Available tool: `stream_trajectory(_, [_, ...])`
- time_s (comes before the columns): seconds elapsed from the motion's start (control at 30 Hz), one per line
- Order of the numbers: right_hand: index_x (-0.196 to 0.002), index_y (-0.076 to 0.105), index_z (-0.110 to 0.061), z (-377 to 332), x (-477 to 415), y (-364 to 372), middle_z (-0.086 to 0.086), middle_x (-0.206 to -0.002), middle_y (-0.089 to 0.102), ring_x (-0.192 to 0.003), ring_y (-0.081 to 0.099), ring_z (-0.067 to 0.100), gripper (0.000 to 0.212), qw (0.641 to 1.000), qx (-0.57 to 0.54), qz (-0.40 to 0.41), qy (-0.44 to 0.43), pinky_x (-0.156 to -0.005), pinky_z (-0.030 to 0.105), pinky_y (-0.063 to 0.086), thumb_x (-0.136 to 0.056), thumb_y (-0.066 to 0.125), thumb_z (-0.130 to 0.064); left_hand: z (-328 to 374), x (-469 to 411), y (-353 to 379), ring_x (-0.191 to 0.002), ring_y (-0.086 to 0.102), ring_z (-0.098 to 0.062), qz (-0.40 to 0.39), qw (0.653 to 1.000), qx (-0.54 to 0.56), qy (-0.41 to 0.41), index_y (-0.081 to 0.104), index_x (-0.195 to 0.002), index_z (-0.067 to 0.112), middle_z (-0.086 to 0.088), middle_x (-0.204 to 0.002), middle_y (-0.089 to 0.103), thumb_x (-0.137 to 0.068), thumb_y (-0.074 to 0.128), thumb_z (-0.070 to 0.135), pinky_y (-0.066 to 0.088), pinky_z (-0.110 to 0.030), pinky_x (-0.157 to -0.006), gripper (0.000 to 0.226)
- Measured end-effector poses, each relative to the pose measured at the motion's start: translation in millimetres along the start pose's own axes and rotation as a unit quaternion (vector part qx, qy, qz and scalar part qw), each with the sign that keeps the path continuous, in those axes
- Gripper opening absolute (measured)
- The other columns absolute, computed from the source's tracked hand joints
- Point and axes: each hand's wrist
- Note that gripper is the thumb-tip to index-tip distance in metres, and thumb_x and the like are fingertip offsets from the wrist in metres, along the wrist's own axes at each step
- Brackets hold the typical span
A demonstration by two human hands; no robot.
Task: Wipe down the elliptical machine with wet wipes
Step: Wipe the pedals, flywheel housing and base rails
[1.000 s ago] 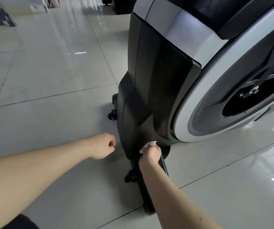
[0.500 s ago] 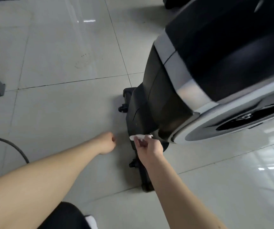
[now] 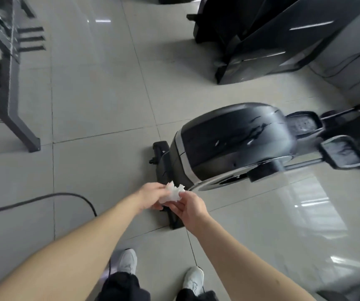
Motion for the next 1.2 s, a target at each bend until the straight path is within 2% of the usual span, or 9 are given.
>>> stream_trajectory(0.23, [-0.117,0.063,-0.003,-52.3,130.8,24.7,0.021,-0.108,0.074,-0.091,0.076,0.029,0.018,0.990,0.127,0.053,-0.027,-0.068,0.031,0.059,-0.101,0.056,-0.006,52.9,102.6,0.7,-0.063,0.064,-0.019,0.018,0.996,-0.052,0.070,0.066,-0.083,0.011,-0.002,-0.067,0.070,-0.090,0.072,0.010,0.051,-0.032,-0.059,0.010])
stream_trajectory(0.37, [-0.112,0.062,-0.006,-66.2,164.4,26.1,0.017,-0.099,0.077,-0.088,0.078,0.026,0.011,0.981,0.159,0.095,-0.055,-0.073,0.032,0.060,-0.101,0.059,-0.007,77.3,125.8,-4.4,-0.076,0.071,-0.025,-0.017,0.989,-0.060,0.132,0.066,-0.089,0.009,-0.007,-0.077,0.075,-0.090,0.071,0.011,0.053,-0.037,-0.067,0.006])
stream_trajectory(0.47, [-0.107,0.065,-0.005,-68.0,181.5,25.7,0.017,-0.095,0.078,-0.081,0.077,0.024,0.008,0.978,0.145,0.130,-0.077,-0.063,0.028,0.058,-0.100,0.063,-0.006,92.6,137.5,-8.0,-0.086,0.075,-0.026,-0.018,0.982,-0.083,0.167,0.067,-0.093,0.009,-0.009,-0.087,0.075,-0.089,0.073,0.010,0.055,-0.031,-0.067,0.006])
stream_trajectory(0.6, [-0.092,0.066,-0.001,-62.1,197.4,30.1,0.016,-0.077,0.073,-0.061,0.067,0.021,0.010,0.972,0.117,0.174,-0.105,-0.051,0.025,0.053,-0.093,0.061,0.006,106.6,148.3,-15.5,-0.073,0.072,-0.016,-0.029,0.975,-0.101,0.194,0.064,-0.093,0.007,-0.013,-0.087,0.071,-0.086,0.073,0.006,0.050,-0.028,-0.061,0.012])
stream_trajectory(0.8, [-0.098,0.072,-0.004,-64.5,200.7,37.3,0.011,-0.092,0.075,-0.078,0.070,0.023,0.033,0.952,0.132,0.185,-0.208,-0.071,0.032,0.063,-0.081,0.049,0.013,122.8,157.4,-21.0,-0.076,0.068,-0.019,-0.073,0.961,-0.147,0.222,0.061,-0.094,0.007,-0.015,-0.085,0.076,-0.087,0.073,0.012,0.053,-0.030,-0.067,0.014])
stream_trajectory(0.9, [-0.099,0.075,-0.014,-68.9,198.5,40.2,0.009,-0.100,0.076,-0.092,0.074,0.028,0.036,0.949,0.189,0.127,-0.220,-0.088,0.044,0.062,-0.068,0.063,0.000,128.1,154.9,-20.7,-0.074,0.069,-0.017,-0.085,0.957,-0.153,0.232,0.060,-0.095,0.006,-0.013,-0.083,0.076,-0.090,0.072,0.010,0.054,-0.029,-0.068,0.014])
stream_trajectory(1.03, [-0.096,0.075,-0.019,-75.2,186.5,33.6,0.000,-0.091,0.077,-0.086,0.075,0.027,0.020,0.927,0.259,0.123,-0.243,-0.083,0.044,0.063,-0.078,0.084,-0.020,136.7,147.2,-19.6,-0.071,0.071,-0.017,-0.087,0.962,-0.130,0.223,0.057,-0.095,0.004,-0.008,-0.076,0.074,-0.091,0.075,0.013,0.054,-0.026,-0.064,0.020])
stream_trajectory(1.13, [-0.089,0.074,-0.014,-96.0,177.1,27.5,0.000,-0.079,0.076,-0.070,0.071,0.019,0.010,0.922,0.251,0.131,-0.263,-0.076,0.038,0.062,-0.087,0.080,-0.021,150.7,138.3,-18.5,-0.073,0.073,-0.022,-0.081,0.969,-0.106,0.210,0.052,-0.088,0.008,-0.007,-0.074,0.073,-0.091,0.077,0.014,0.053,-0.028,-0.064,0.025])
stream_trajectory(1.2, [-0.092,0.075,-0.011,-115.0,170.3,23.6,0.004,-0.082,0.077,-0.074,0.074,0.018,0.009,0.933,0.229,0.114,-0.254,-0.080,0.038,0.063,-0.091,0.076,-0.019,164.8,132.8,-17.1,-0.076,0.074,-0.024,-0.075,0.974,-0.082,0.197,0.049,-0.085,0.011,-0.007,-0.075,0.073,-0.092,0.076,0.015,0.053,-0.030,-0.065,0.028])
Point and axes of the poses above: each hand's wrist, its own x-axis away from the middle knuckle, its own y-axis out of the palm, z = x × y
